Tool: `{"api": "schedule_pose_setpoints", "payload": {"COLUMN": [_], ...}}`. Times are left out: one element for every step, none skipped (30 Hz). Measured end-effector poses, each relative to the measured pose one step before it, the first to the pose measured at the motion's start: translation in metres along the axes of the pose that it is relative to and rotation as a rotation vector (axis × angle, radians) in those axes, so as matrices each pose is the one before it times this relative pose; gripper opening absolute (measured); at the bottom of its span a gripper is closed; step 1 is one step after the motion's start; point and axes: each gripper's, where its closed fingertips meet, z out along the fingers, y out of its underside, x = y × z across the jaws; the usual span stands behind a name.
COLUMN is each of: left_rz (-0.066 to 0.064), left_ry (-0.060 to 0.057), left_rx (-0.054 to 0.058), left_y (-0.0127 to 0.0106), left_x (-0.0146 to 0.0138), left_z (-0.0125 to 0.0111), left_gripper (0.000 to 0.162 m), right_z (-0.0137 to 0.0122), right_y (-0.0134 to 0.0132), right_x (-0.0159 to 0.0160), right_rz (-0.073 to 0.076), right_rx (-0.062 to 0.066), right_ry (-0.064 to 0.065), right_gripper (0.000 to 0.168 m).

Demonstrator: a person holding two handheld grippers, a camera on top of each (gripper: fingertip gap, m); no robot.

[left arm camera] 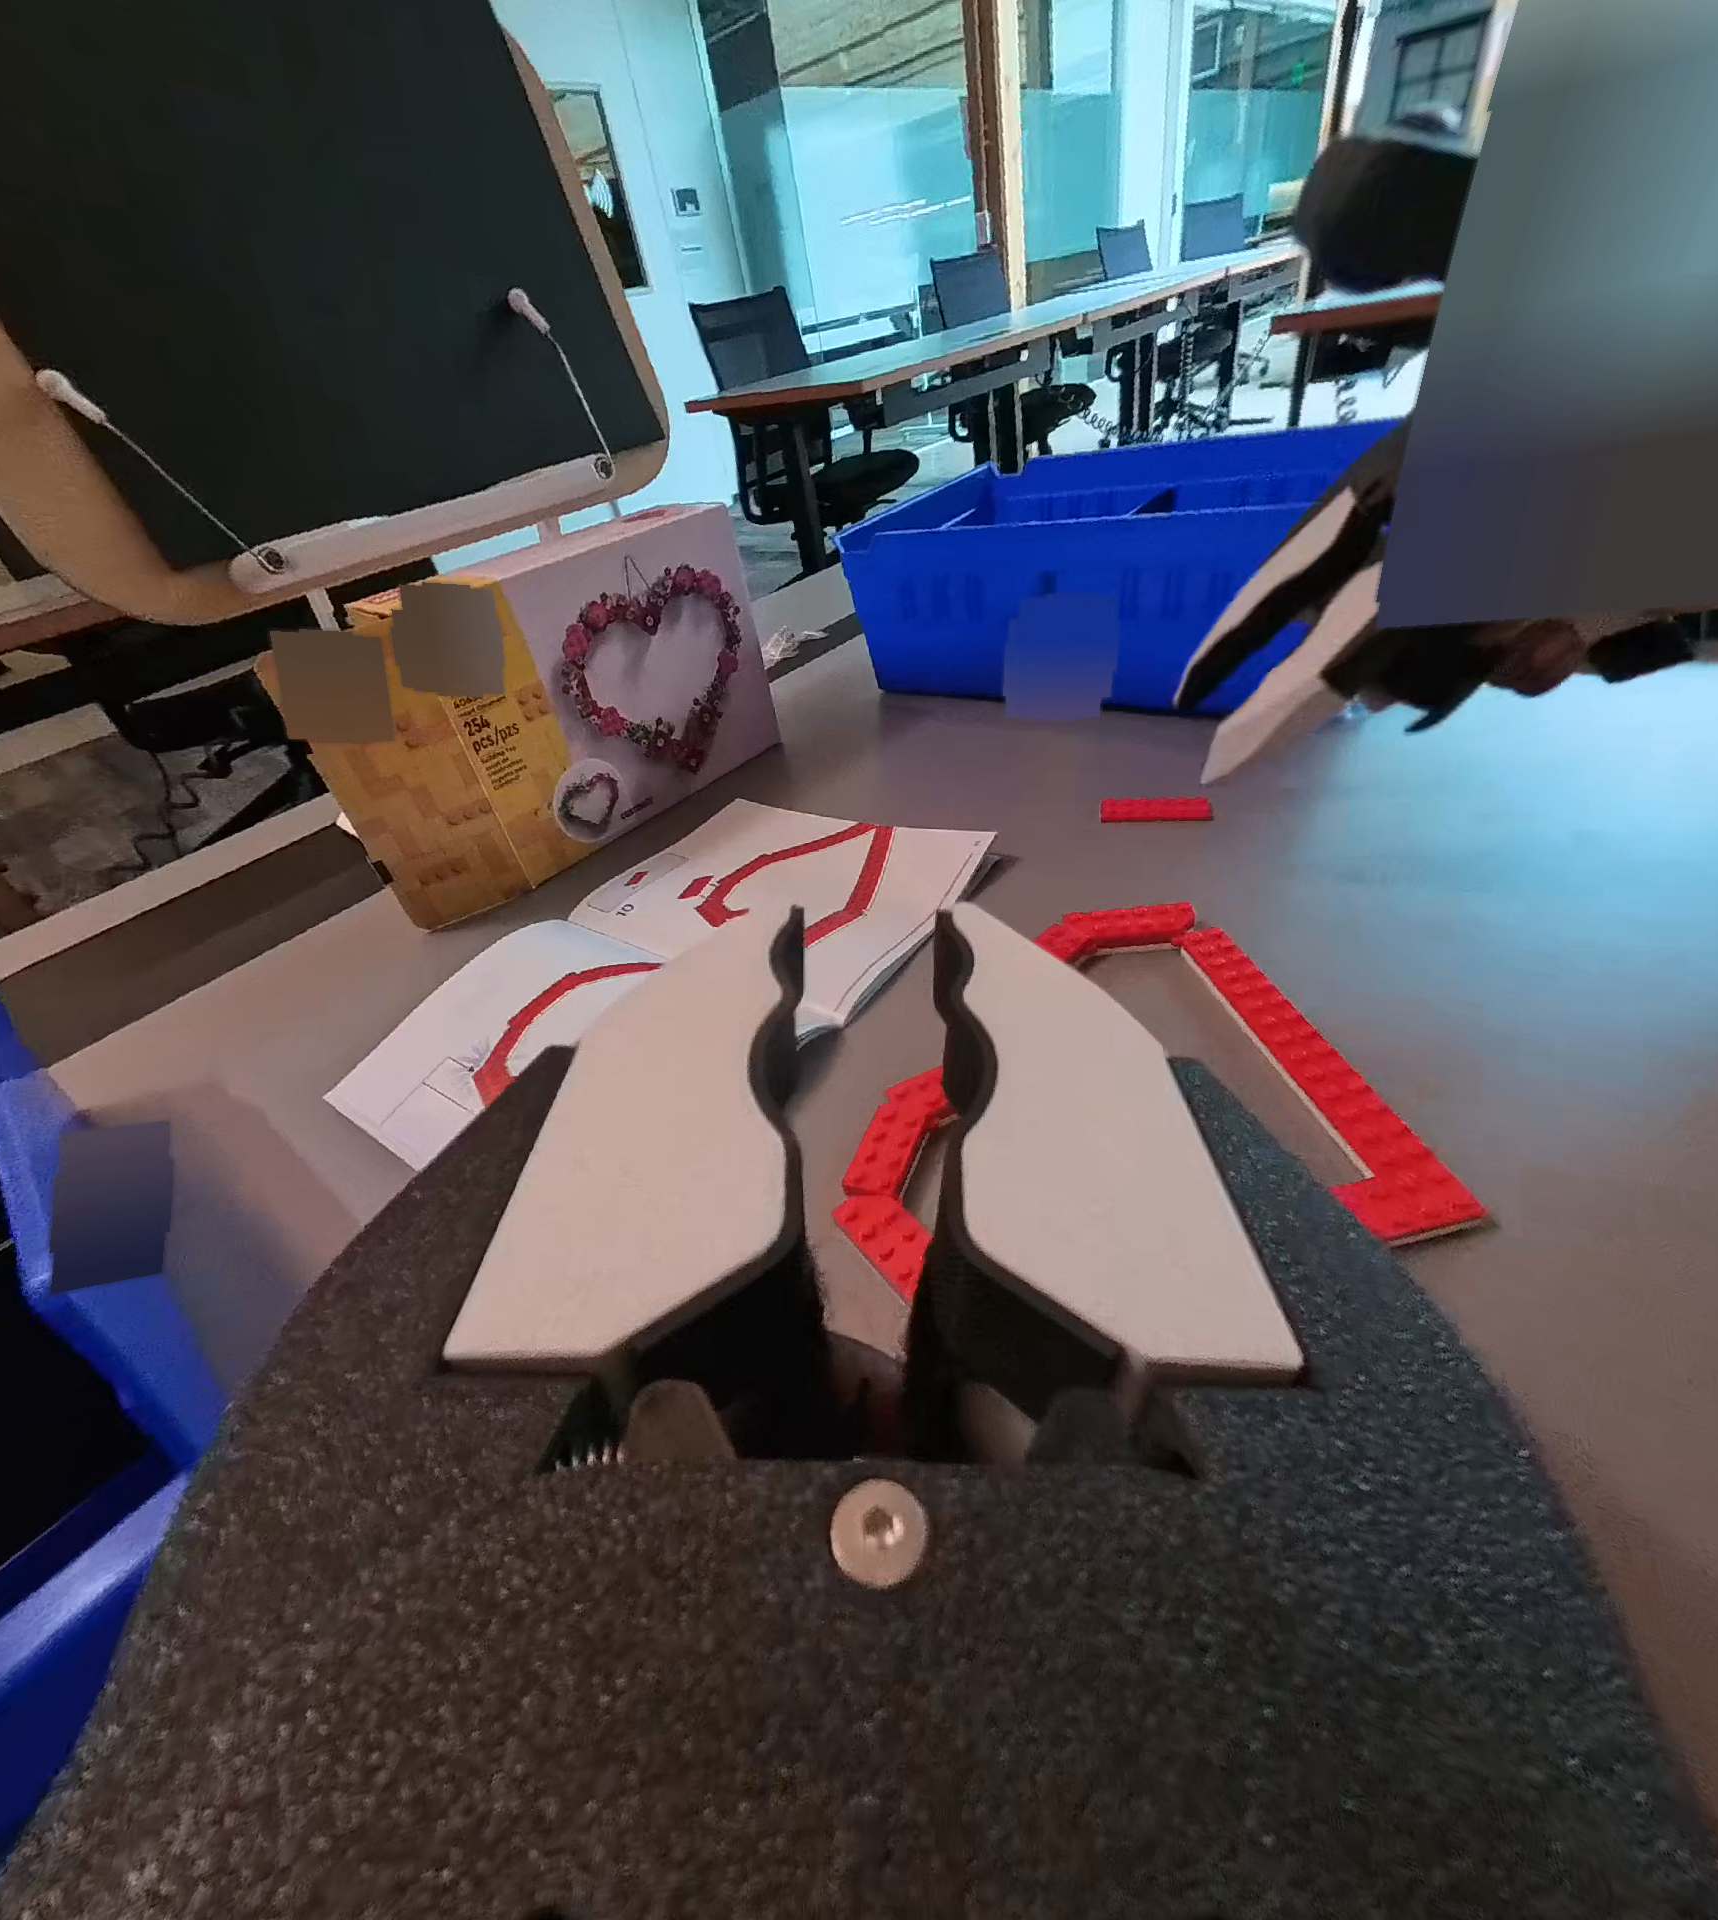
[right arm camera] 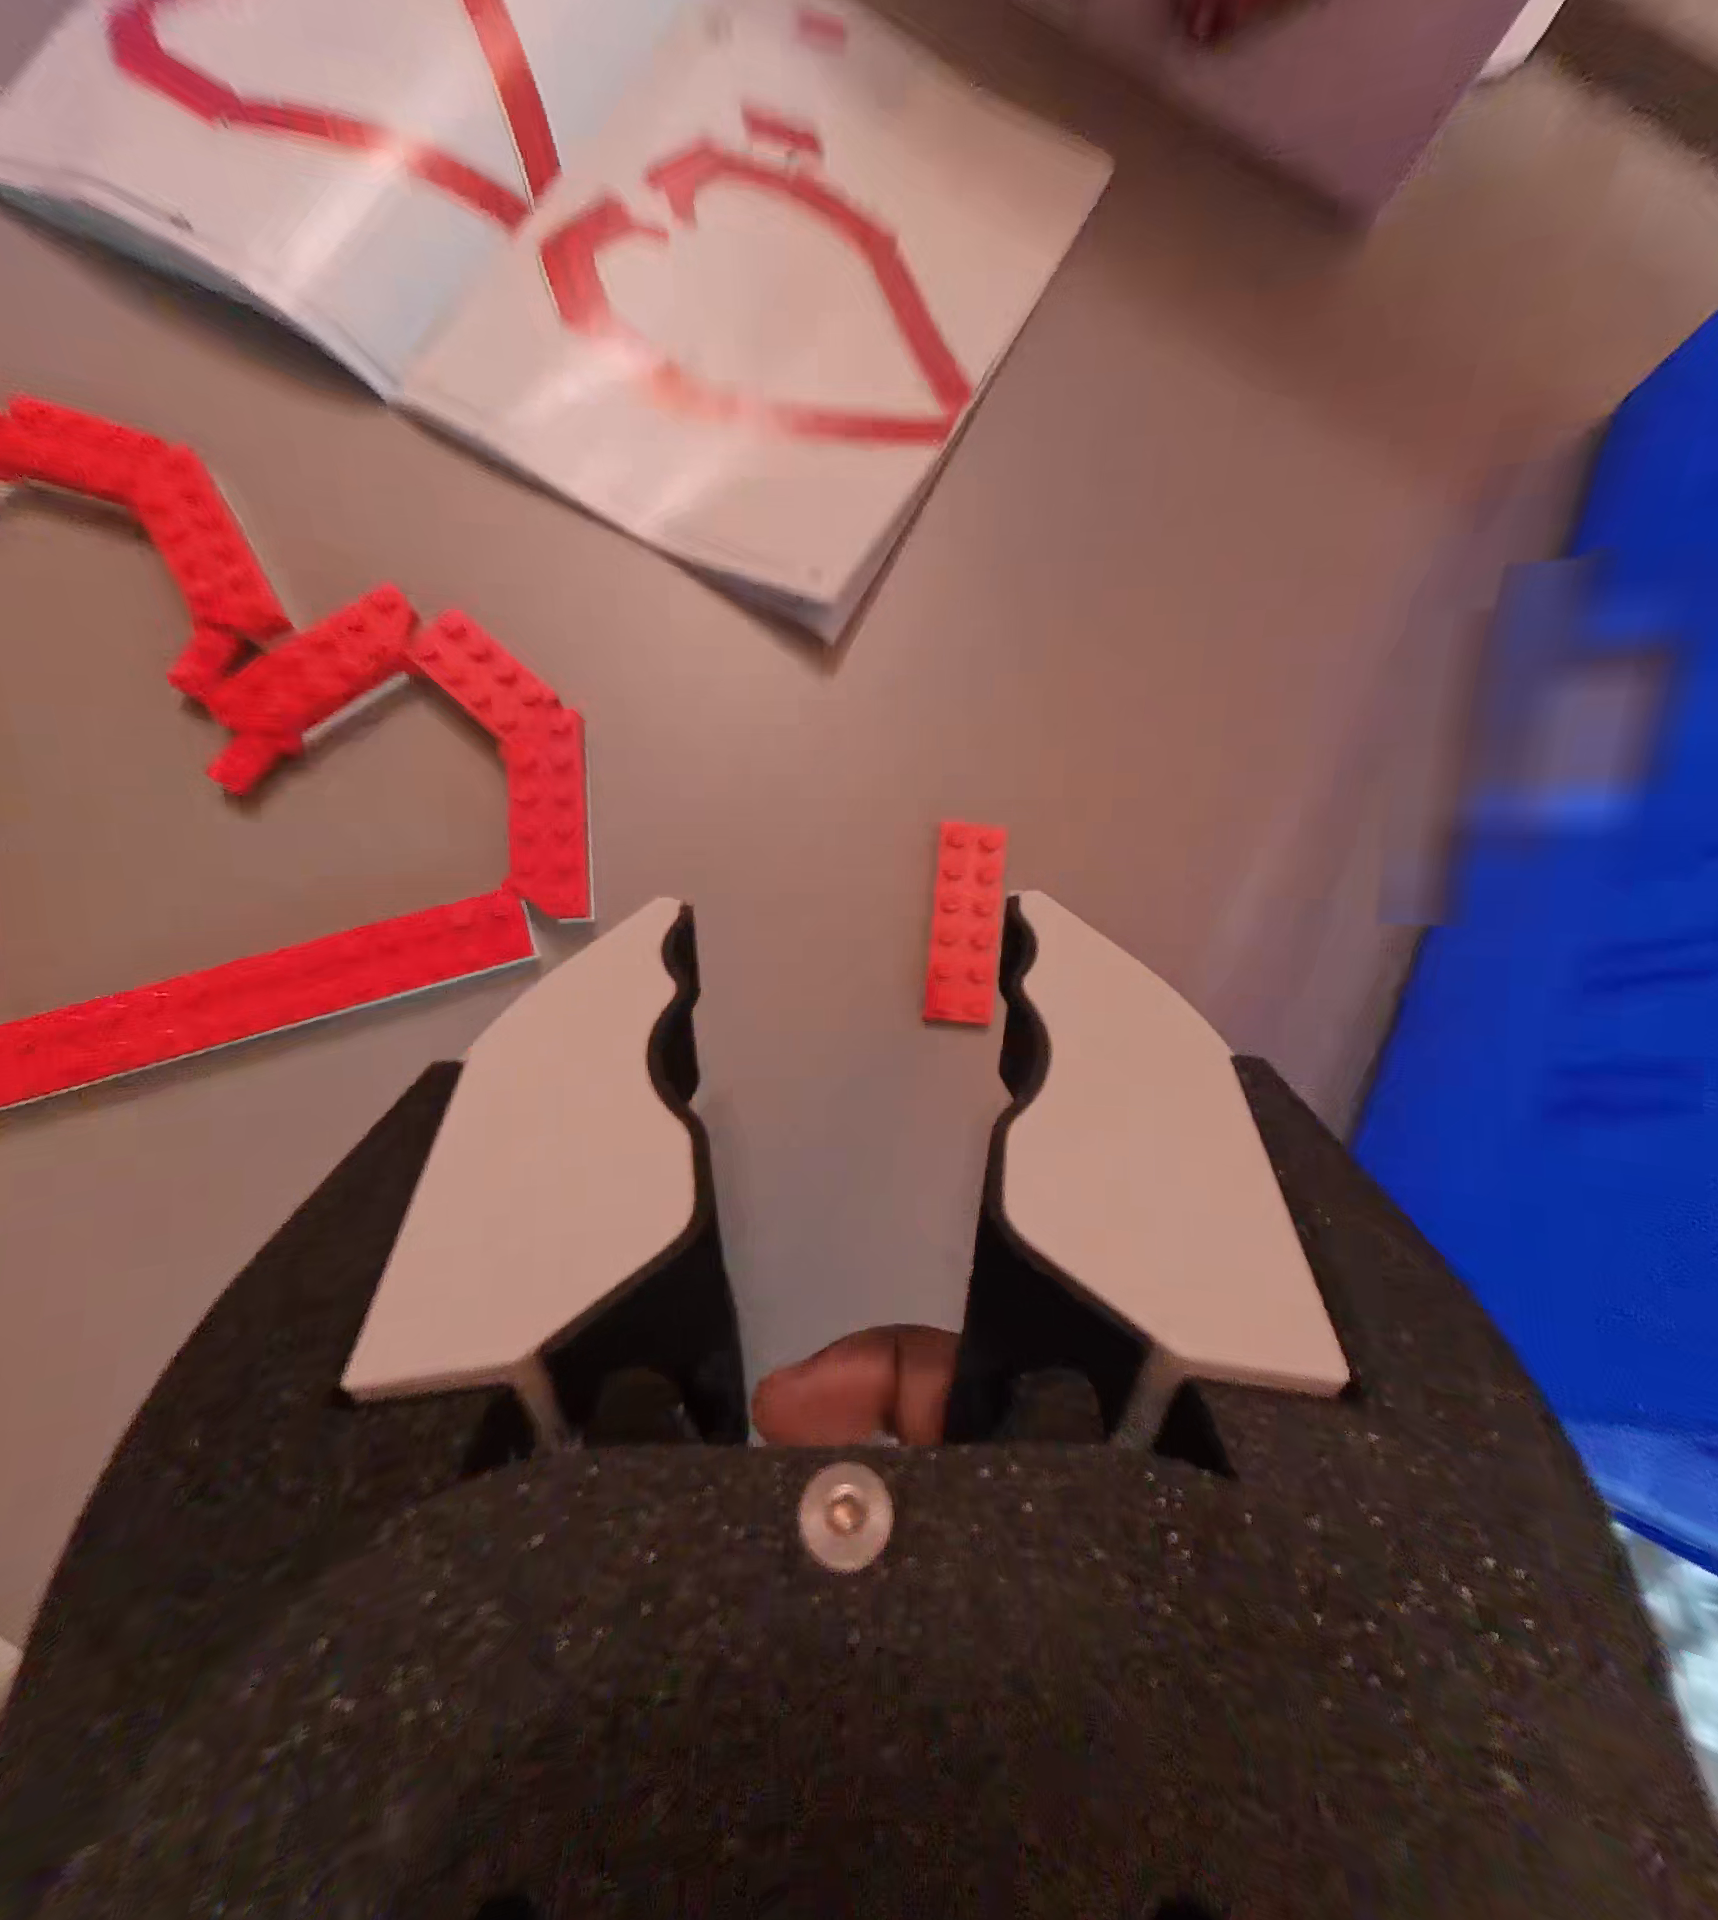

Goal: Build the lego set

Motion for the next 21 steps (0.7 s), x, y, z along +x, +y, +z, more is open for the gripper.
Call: {"api": "schedule_pose_setpoints", "payload": {"left_rz": [0.0087, 0.0075, 0.0049, 0.0024, 0.0014, 0.0017, 0.0019, 0.0019, 0.0021, 0.0021, 0.0019, 0.0017, 0.0024, 0.0041, 0.0047, 0.0045, 0.0034, 0.0018, 0.0006, -0.0005, -0.0014], "left_ry": [-0.0088, -0.0066, -0.0021, 0.0004, 0.0010, 0.0005, -0.0002, 0.0010, 0.0029, 0.0045, 0.0054, 0.0047, 0.0026, 0.0022, 0.0024, 0.0020, 0.0023, 0.0023, 0.0011, 0.0007, 0.0012], "left_rx": [-0.0124, -0.0133, -0.0124, -0.0101, -0.0073, -0.0051, -0.0037, -0.0021, -0.0012, -0.0011, -0.0014, -0.0031, -0.0040, -0.0033, -0.0026, -0.0020, -0.0011, -0.0008, -0.0005, -0.0011, -0.0030], "left_y": [0.00212, 0.00271, 0.00290, 0.00244, 0.00195, 0.00144, 0.00095, 0.00062, 0.00041, 0.00036, 0.00050, 0.00071, 0.00062, 0.00033, 0.00002, -0.00022, -0.00046, -0.00042, -0.00040, -0.00024, 0.00007], "left_x": [-0.00091, -0.00069, -0.00005, 0.00011, 0.00035, 0.00022, 0.00015, 0.00039, 0.00060, 0.00079, 0.00082, 0.00062, 0.00036, 0.00037, 0.00063, 0.00071, 0.00071, 0.00067, 0.00042, 0.00027, 0.00028], "left_z": [-0.00036, 0.00001, 0.00021, 0.00053, 0.00064, 0.00088, 0.00095, 0.00105, 0.00110, 0.00131, 0.00140, 0.00147, 0.00128, 0.00102, 0.00077, 0.00040, 0.00012, -0.00007, -0.00017, -0.00042, -0.00026], "left_gripper": [0.023, 0.023, 0.023, 0.023, 0.023, 0.023, 0.023, 0.023, 0.023, 0.023, 0.023, 0.023, 0.023, 0.023, 0.023, 0.023, 0.023, 0.023, 0.023, 0.023, 0.023], "right_z": [0.00831, 0.00710, 0.00626, 0.00552, 0.00540, 0.00485, 0.00206, 0.00073, 0.00018, 0.00021, -0.00002, 0.00004, 0.00021, 0.00014, 0.00010, -0.00004, -0.00039, -0.00175, -0.00433, -0.00762, -0.01117], "right_y": [0.00603, 0.00347, 0.00324, 0.00400, 0.00556, 0.00611, -0.00044, -0.00139, 0.00007, 0.00003, -0.00011, 0.00000, -0.00034, -0.00029, -0.00012, -0.00020, -0.00012, -0.00194, -0.00557, -0.00877, -0.01299], "right_x": [-0.00114, 0.00054, 0.00116, 0.00168, 0.00276, 0.00259, -0.00047, -0.00083, 0.00216, 0.00281, 0.00093, -0.00067, -0.00039, -0.00008, -0.00013, -0.00039, -0.00173, -0.00195, -0.00129, -0.00152, 0.00003], "right_rz": [0.0242, 0.0334, 0.0298, 0.0191, 0.0106, 0.0026, 0.0147, 0.0151, 0.0015, -0.0062, 0.0005, -0.0016, -0.0033, -0.0032, -0.0024, -0.0026, -0.0080, -0.0067, -0.0029, -0.0035, -0.0051], "right_rx": [-0.0215, -0.0103, -0.0124, -0.0179, -0.0299, -0.0350, 0.0085, 0.0135, 0.0036, 0.0042, 0.0034, 0.0029, 0.0062, 0.0073, 0.0080, 0.0103, 0.0108, 0.0207, 0.0369, 0.0468, 0.0611], "right_ry": [-0.0132, -0.0090, -0.0071, -0.0026, 0.0079, 0.0108, -0.0111, -0.0141, 0.0094, 0.0175, 0.0029, -0.0089, -0.0055, -0.0020, -0.0010, -0.0024, -0.0101, -0.0088, -0.0041, -0.0088, -0.0002], "right_gripper": [0.057, 0.057, 0.058, 0.059, 0.060, 0.062, 0.060, 0.057, 0.050, 0.045, 0.035, 0.018, 0.017, 0.017, 0.017, 0.017, 0.017, 0.017, 0.017, 0.017, 0.017]}}
